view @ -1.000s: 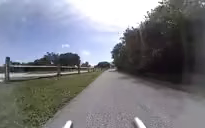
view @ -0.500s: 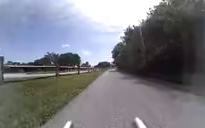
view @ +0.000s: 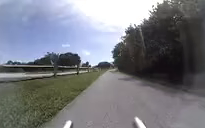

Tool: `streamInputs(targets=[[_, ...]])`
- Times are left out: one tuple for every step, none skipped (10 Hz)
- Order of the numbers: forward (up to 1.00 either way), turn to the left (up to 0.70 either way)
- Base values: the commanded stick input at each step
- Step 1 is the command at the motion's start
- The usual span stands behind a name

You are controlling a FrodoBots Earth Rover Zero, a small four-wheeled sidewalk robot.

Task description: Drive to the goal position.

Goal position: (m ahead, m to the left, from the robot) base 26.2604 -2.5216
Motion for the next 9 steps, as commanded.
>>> streamInputs(targets=[[0.5,0.0],[0.5,0.0],[0.5,0.0],[0.5,0.0],[0.5,0.0],[0.5,0.0],[0.5,0.0],[0.5,0.0],[0.5,0.0]])
